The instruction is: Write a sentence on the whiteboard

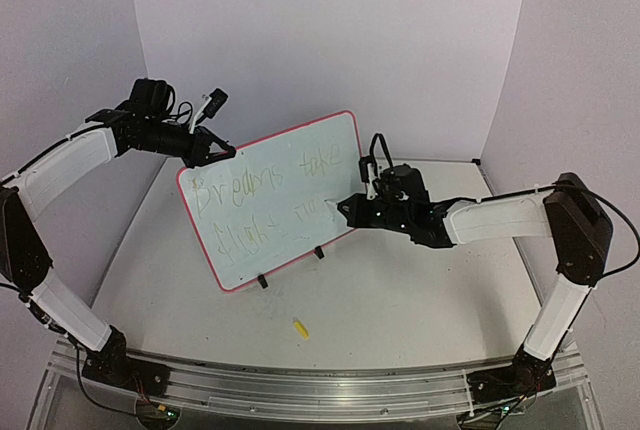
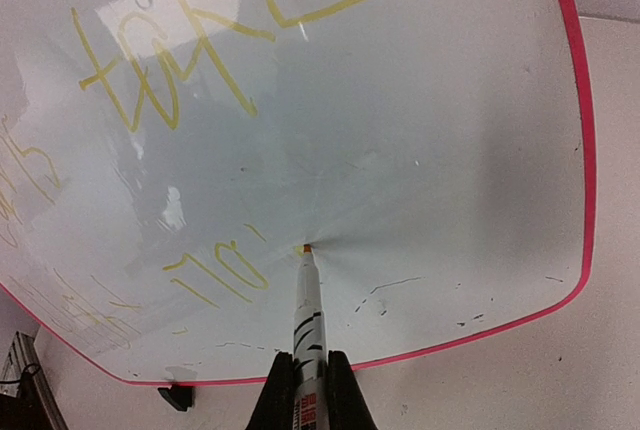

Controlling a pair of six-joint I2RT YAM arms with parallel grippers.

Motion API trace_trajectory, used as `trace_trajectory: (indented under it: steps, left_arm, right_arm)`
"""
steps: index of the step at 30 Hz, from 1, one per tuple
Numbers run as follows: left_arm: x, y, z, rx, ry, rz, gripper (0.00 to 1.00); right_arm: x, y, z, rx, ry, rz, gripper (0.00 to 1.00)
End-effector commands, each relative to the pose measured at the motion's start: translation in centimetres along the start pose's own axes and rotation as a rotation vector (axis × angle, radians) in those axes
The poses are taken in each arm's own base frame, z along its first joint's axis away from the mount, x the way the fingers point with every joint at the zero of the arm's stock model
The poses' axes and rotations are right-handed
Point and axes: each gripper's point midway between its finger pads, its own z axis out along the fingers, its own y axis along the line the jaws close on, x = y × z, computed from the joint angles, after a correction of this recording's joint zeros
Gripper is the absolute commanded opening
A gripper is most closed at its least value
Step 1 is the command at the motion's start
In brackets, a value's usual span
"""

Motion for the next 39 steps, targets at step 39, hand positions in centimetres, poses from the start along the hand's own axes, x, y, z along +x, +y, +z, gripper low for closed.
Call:
trace_trajectory:
  steps: [39]
  left_arm:
    - [6.7,-2.6,3.1,0.124,0.203,-0.087,0.0]
  right_arm:
    - [-4.8,0.1,-0.5,0.041,-0.1,-0.047,0.0]
